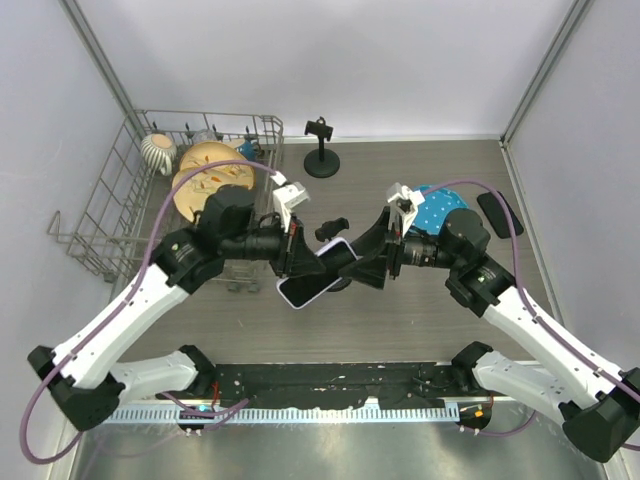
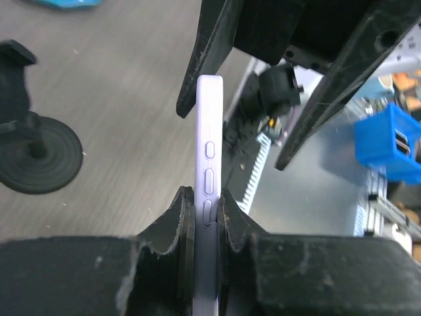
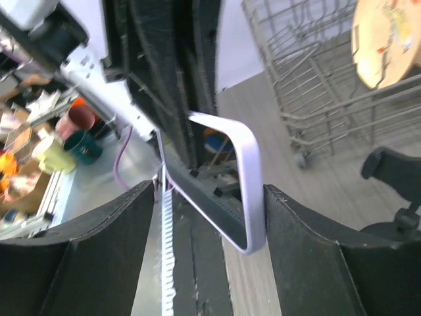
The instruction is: Place the phone on the phone stand
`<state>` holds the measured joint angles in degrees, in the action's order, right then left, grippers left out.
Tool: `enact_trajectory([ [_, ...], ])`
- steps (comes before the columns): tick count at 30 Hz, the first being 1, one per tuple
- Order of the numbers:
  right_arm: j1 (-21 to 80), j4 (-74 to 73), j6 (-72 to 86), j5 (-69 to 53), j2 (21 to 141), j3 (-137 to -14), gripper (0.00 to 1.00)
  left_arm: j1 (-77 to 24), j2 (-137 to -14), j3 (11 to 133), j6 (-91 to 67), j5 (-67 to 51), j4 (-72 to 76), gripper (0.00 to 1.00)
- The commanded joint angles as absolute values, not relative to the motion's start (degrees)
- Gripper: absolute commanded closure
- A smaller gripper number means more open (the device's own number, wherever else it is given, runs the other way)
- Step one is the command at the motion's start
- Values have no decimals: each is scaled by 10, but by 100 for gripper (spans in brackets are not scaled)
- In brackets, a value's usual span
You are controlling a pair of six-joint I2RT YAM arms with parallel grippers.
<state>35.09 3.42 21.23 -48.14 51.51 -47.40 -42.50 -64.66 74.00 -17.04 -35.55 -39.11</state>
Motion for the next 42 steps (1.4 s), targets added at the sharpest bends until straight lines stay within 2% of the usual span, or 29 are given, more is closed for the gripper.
enact_trajectory([
  [1,366,261,332,-422,519,-410,28,-423,-543,666,-305,-247,-140,100],
  [4,405,352,376,-390,528,-381,28,-423,-490,583,-363,-183,29,100],
  [7,454,397,381,-326,532,-366,30,-423,-461,542,-395,-150,108,100],
  [18,511,733,541,-223,647,-298,46,-422,-475,506,-455,-184,225,100],
  [22,519,770,556,-210,667,-294,56,-423,-472,488,-464,-178,244,100],
  [27,520,780,552,-196,664,-288,58,-423,-471,476,-473,-176,251,100],
  [28,521,775,550,-199,664,-294,60,-422,-471,473,-475,-175,255,100],
  [31,520,772,550,-205,666,-297,77,-423,-473,472,-479,-175,262,100],
  [32,520,771,546,-207,666,-298,91,-423,-474,473,-481,-176,262,100],
  [33,521,763,543,-211,666,-300,99,-423,-475,477,-481,-174,258,100],
  [34,520,759,540,-216,663,-299,99,-422,-475,481,-481,-174,251,100],
  [35,520,756,534,-222,659,-296,99,-423,-476,489,-480,-176,236,96],
  [37,519,723,501,-234,642,-289,99,-423,-481,546,-438,-182,110,72],
  [38,519,689,485,-242,618,-291,99,-423,-486,573,-419,-177,52,55],
  [39,518,606,441,-253,607,-299,99,-422,-492,618,-393,-174,-40,47],
  [41,517,540,403,-295,582,-325,99,-422,-496,645,-372,-189,-89,36],
  [42,517,499,387,-304,572,-328,99,-422,-497,669,-362,-205,-131,34],
])
